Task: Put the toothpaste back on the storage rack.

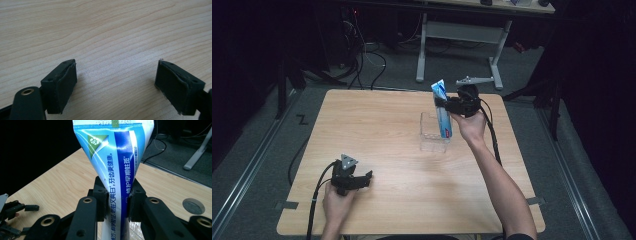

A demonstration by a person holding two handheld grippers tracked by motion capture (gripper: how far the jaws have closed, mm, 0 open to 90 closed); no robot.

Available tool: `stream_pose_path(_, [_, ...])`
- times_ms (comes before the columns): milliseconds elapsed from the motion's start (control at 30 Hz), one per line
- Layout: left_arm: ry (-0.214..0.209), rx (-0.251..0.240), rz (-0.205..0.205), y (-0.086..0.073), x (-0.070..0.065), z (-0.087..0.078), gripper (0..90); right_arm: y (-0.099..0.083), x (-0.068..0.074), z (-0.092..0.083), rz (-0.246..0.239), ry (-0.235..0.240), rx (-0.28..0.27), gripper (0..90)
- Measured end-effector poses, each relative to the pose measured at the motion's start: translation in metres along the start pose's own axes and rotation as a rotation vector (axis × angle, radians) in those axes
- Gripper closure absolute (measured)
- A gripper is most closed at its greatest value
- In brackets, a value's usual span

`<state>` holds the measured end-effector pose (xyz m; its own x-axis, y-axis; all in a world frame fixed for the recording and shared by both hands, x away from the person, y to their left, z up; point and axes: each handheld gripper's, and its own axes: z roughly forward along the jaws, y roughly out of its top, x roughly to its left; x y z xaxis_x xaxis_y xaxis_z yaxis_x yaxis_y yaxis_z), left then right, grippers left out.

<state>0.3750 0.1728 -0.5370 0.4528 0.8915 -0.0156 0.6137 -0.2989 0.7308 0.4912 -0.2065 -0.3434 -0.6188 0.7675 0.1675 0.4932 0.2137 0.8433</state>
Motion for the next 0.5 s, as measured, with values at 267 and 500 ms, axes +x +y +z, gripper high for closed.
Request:
stream_pose_path(267, [0.001, 0.001, 0.0, 0.0, 0.0, 0.0, 18.1, 0.006, -0.001, 0.005, 0.004, -0.019, 0.0, 73.5])
stream_pose_path(500, [0.001, 0.0, 0.0, 0.0, 0.0, 0.0, 18.1, 0.009, -0.003, 0.01, 0.015, -0.024, -0.01, 73.4])
